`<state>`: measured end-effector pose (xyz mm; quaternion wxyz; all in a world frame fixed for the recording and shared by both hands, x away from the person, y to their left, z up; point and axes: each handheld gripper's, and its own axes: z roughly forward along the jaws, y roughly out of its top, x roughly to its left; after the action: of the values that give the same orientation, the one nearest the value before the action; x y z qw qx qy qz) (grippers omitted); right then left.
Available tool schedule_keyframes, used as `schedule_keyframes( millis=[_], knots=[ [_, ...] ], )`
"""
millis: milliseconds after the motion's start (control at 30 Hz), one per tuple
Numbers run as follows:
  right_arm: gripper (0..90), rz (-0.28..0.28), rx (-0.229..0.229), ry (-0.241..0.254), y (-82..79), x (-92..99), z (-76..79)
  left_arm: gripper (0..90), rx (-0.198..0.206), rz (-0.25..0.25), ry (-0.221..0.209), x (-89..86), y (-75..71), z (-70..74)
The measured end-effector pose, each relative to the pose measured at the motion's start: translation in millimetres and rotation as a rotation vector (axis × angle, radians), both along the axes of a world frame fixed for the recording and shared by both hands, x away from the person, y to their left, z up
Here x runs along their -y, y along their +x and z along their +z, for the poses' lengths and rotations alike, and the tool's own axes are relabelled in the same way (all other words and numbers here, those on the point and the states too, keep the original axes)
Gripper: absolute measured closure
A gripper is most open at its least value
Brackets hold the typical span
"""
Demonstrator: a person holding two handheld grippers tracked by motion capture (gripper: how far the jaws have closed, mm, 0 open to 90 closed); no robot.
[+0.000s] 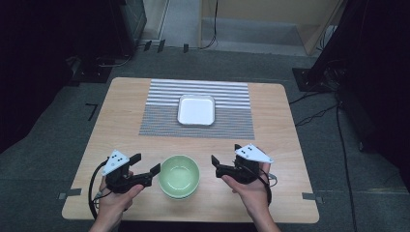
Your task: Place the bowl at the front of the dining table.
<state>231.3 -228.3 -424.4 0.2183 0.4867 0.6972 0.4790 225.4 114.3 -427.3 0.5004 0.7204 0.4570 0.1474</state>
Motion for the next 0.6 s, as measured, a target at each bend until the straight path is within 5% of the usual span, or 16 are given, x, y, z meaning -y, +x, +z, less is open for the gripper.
schedule_keyframes(
  millis=[233,600],
  knots=[
    [9.4,0.034,0.012,0.0,4.4,-18.4,9.1,15.6,0.009,-0.025,0.021,20.1,5.0,2.6],
    [13.9,0.084,-0.034,0.029,6.8,-41.2,0.2,47.7,0.047,-0.025,0.076,28.4,1.5,-5.5]
  ],
)
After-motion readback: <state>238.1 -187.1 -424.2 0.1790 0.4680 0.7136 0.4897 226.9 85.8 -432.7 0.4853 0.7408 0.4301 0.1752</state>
